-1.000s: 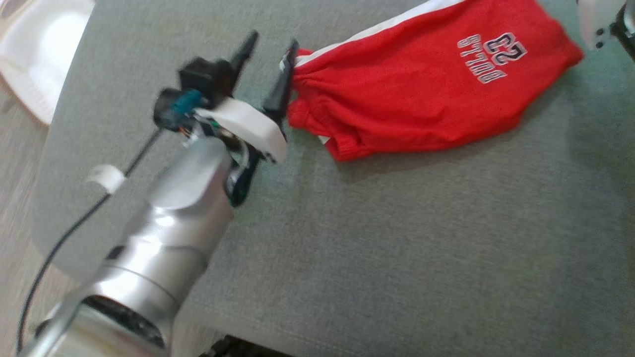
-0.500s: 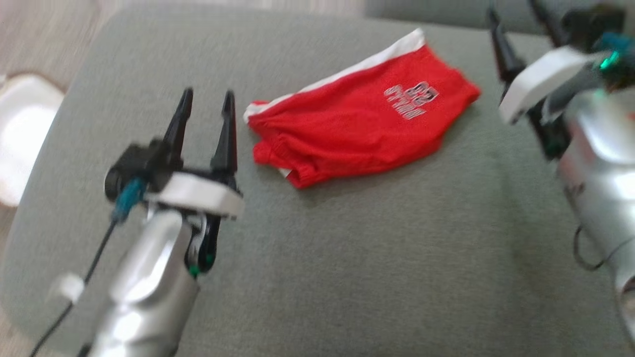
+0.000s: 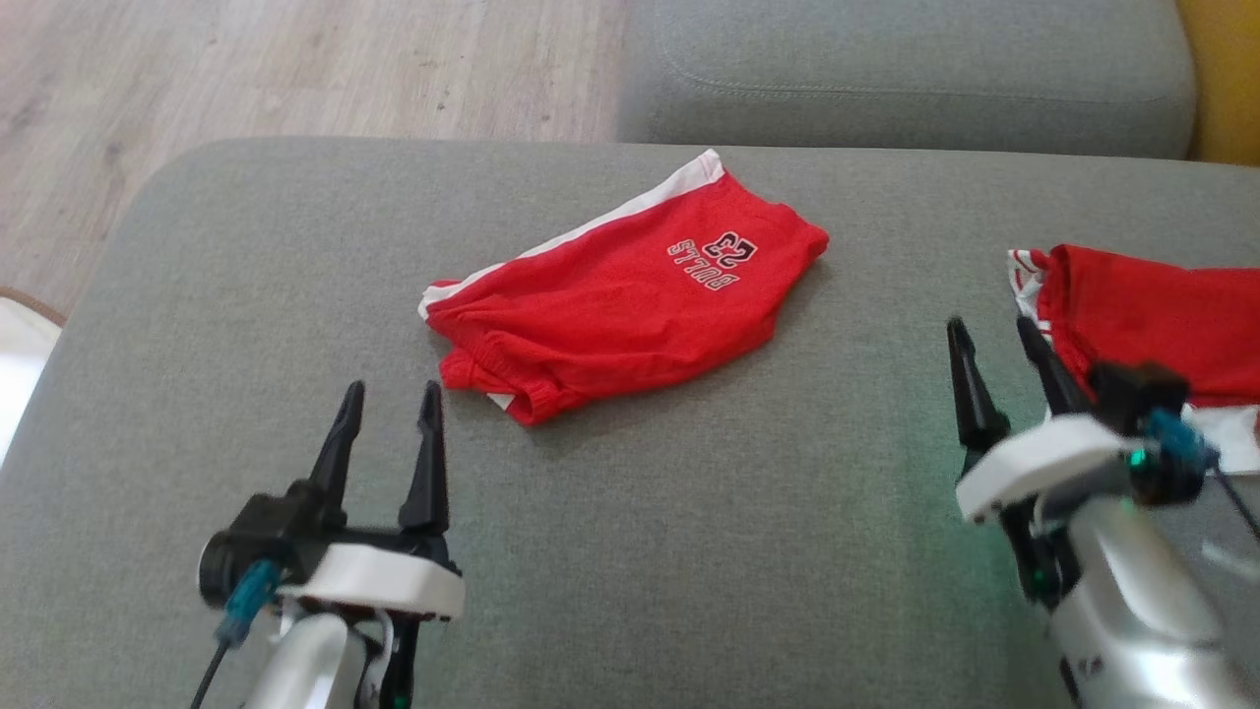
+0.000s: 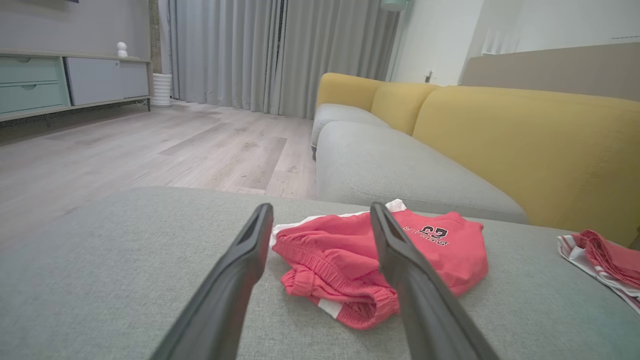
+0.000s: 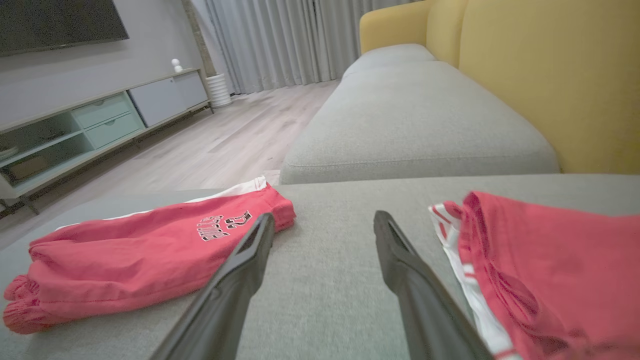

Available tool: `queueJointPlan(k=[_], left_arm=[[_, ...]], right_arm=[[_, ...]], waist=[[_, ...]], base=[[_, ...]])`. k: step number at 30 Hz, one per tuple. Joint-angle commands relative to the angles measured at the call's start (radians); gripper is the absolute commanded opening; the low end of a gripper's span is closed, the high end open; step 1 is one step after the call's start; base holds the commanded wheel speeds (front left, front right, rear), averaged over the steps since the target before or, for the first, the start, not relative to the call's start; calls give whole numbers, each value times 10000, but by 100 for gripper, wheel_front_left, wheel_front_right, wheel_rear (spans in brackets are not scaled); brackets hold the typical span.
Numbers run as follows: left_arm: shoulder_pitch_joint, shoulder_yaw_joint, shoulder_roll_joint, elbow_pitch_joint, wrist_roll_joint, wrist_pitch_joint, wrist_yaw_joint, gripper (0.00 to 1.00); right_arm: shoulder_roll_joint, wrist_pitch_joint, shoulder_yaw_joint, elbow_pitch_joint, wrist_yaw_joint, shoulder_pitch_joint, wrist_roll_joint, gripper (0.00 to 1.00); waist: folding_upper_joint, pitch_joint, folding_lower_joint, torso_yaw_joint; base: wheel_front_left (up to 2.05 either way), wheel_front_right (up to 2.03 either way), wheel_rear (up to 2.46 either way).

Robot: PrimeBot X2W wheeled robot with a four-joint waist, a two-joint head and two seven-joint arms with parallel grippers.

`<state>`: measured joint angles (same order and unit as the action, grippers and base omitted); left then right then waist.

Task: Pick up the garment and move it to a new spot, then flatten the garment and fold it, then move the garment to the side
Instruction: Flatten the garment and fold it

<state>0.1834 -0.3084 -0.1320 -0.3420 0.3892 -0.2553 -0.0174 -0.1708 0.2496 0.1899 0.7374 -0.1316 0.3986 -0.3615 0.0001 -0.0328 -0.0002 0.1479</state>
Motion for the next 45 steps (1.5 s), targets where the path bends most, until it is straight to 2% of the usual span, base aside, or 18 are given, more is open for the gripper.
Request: queueJointPlan(k=[1, 6, 12, 18, 23, 29, 37, 45], left_arm=[[227, 555, -18, 432, -62, -64, 39, 100], [-113, 922, 227, 718, -351, -64, 244, 100], [35, 968, 477, 698, -675, -64, 549, 100], [439, 1023, 668, 582, -780, -64, 760, 100], [681, 1067, 760, 539, -648, -64, 902, 100], [914, 767, 811, 568, -437, -64, 1062, 100], [1076, 254, 816, 757, 116, -64, 893, 100], [1149, -49, 817, 883, 457, -64, 718, 100]], right_arm=[[126, 121, -30, -537, 9, 277, 165, 100], [450, -136, -779, -1299, 9, -249, 708, 100], [711, -908, -1205, -2069, 9, -201, 1057, 100], [1063, -2178, -1555, -2145, 9, 571, 146, 100], [1159, -3087, -1907, -1484, 9, 1322, -498, 100], [1193, -3939, -2934, 203, 9, 2426, -795, 100], [960, -4587, -4305, 2500, 9, 3708, 340, 100], [580, -5005, -5399, 4057, 9, 4593, 1393, 100]], waist=[[-1, -1, 2, -12], [-1, -139, 2, 136], [-1, -624, 2, 573], [-1, -1449, 2, 1249], [-1, -1880, 2, 1735], [-1, -2235, 2, 2487], [-1, -2520, 2, 3258], [-1, -2797, 2, 3724]], base=[[0, 0, 0], [0, 0, 0], [0, 0, 0], [0, 0, 0], [0, 0, 0], [0, 0, 0], [0, 0, 0], [0, 0, 0]])
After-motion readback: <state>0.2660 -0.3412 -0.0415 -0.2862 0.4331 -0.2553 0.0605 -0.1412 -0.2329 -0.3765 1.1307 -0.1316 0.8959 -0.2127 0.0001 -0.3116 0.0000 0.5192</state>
